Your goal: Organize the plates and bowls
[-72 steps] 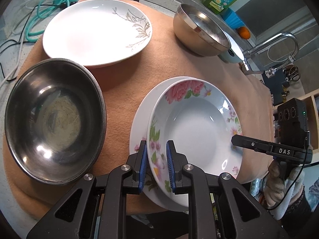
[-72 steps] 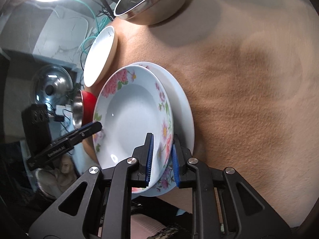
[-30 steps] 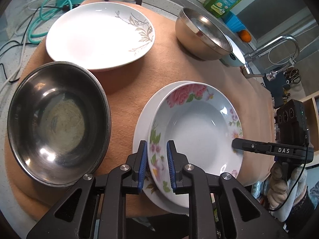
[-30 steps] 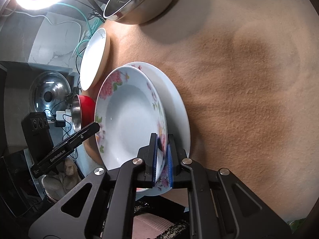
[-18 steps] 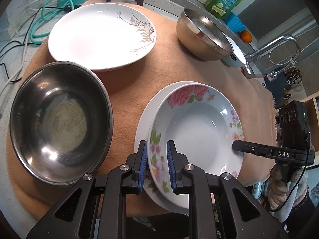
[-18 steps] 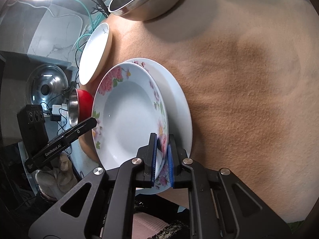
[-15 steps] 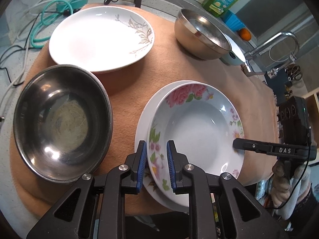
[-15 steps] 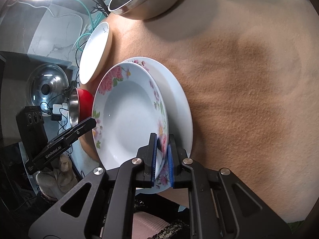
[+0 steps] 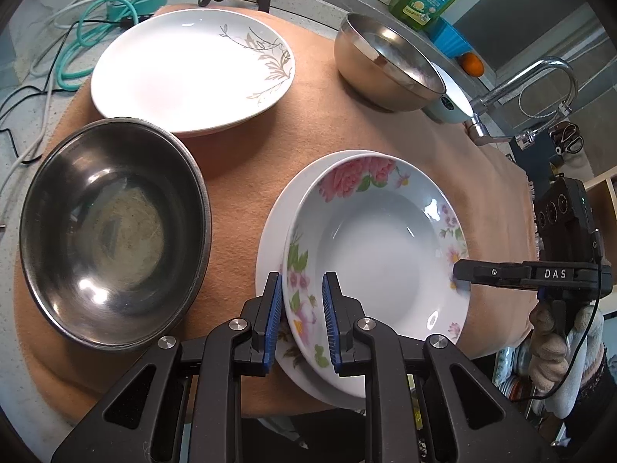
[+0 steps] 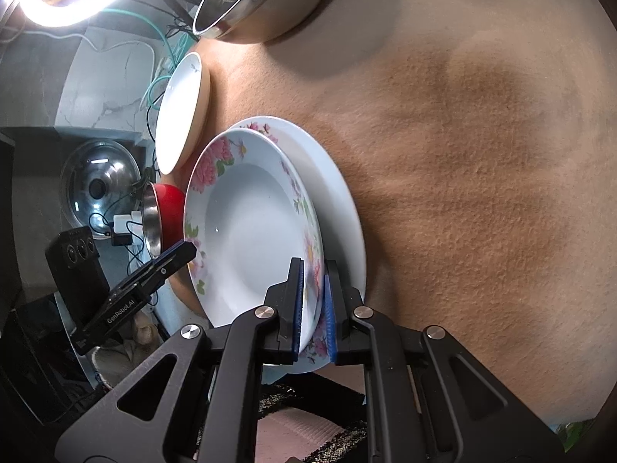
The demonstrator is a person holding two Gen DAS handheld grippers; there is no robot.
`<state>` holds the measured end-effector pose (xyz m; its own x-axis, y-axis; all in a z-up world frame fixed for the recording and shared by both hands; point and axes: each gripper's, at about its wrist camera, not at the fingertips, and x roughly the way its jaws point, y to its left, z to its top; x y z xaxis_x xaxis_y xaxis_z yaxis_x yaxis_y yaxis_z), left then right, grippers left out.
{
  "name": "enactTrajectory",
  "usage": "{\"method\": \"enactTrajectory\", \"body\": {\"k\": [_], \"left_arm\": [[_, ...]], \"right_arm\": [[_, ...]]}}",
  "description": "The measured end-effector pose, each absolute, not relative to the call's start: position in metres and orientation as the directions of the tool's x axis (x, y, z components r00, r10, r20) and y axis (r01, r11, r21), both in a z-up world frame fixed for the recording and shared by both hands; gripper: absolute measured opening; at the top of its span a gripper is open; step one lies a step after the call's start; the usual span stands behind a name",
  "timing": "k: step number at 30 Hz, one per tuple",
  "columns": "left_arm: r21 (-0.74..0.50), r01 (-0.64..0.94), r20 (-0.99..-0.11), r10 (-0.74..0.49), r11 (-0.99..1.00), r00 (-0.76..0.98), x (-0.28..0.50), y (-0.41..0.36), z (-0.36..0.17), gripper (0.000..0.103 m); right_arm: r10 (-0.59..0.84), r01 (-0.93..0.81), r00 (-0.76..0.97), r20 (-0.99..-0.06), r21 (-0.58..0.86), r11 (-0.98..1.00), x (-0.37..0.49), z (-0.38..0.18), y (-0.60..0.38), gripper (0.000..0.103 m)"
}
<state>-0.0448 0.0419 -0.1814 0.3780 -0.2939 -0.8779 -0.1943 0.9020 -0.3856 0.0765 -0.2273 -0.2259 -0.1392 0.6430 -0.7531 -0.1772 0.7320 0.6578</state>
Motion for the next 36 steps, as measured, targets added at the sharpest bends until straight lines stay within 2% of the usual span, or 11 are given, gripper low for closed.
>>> {"method": "enactTrajectory", "body": {"k": [13,18,22,27,29,30,36], "left_arm": [[-0.391,-0.193,-0.877,-0.3,0.9,0.376,-0.044,0.042,-0.18,0.018],[-0.393,-0.189,-0.872,-0.299,0.9,0.388,-0.046,0.045,-0.172,0.018],[-0.399,-0.177,-0.858,-0.299,0.9,0.417,-0.047,0.051,-0.156,0.018],[-0.395,-0.165,-0.842,-0.284,0.904,0.46,-0.046,0.068,-0.132,0.018],[-0.394,-0.173,-0.836,-0.273,0.903,0.477,-0.044,0.08,-0.126,0.021],[-0.394,-0.178,-0.833,-0.269,0.902,0.483,-0.042,0.086,-0.123,0.021],[-0.382,-0.228,-0.82,-0.214,0.896,0.531,-0.034,0.133,-0.11,0.021]], "right_arm": [[0.621,-0.217,-0.133,-0.772,0.635,0.742,0.073,-0.219,-0.229,0.012],[0.602,-0.265,-0.083,-0.794,0.6,0.755,0.075,-0.201,-0.232,0.012],[0.592,-0.323,-0.008,-0.806,0.563,0.761,0.076,-0.176,-0.228,0.028],[0.59,-0.399,0.076,-0.804,0.518,0.757,0.079,-0.146,-0.207,0.031],[0.595,-0.406,0.11,-0.796,0.51,0.758,0.081,-0.138,-0.2,0.05],[0.6,-0.406,0.12,-0.791,0.513,0.757,0.082,-0.136,-0.197,0.052],[0.621,-0.395,0.146,-0.77,0.53,0.75,0.09,-0.131,-0.172,0.053]]}}
